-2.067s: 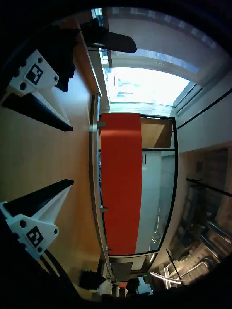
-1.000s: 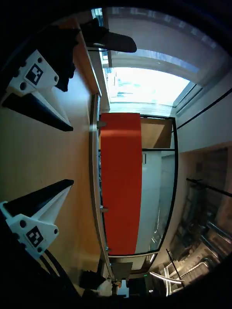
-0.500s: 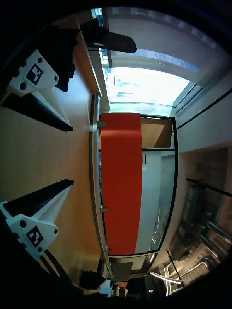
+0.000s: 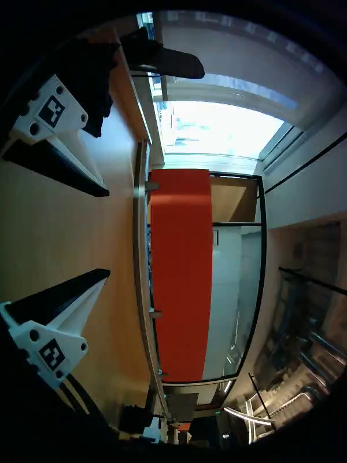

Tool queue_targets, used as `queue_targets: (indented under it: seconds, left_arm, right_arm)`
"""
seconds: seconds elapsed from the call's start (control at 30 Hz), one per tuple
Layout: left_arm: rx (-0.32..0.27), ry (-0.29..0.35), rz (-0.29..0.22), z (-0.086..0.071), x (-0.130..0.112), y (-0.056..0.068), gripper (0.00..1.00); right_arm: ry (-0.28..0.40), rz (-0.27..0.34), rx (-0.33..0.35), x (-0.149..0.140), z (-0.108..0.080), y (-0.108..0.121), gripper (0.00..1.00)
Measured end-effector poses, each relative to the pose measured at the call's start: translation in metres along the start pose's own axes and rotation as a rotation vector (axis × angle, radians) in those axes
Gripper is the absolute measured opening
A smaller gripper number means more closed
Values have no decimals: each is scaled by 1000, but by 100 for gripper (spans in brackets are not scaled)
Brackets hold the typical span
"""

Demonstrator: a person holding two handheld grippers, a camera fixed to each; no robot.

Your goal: Fold towel

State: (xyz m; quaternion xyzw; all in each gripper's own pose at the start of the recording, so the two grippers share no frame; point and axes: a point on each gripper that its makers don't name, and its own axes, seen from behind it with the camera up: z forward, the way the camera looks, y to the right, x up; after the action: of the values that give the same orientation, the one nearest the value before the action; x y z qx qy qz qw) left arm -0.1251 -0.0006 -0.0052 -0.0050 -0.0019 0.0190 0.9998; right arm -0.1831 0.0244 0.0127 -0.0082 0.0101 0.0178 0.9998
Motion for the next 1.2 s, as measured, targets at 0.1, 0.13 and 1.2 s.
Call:
queue_targets:
  seconds: [0.1, 0.13, 1.2]
  left_arm:
    - [0, 0, 0, 0, 0, 0, 92]
    - [0, 0, 0, 0, 0, 0, 92]
    - [0, 0, 0, -1, 1, 0, 92]
  right_arm:
    - [-5, -6, 1, -3, 0, -1, 100]
    - [-7, -6, 4, -4, 0, -2, 100]
    - [-6, -29, 29, -11, -4, -18, 100]
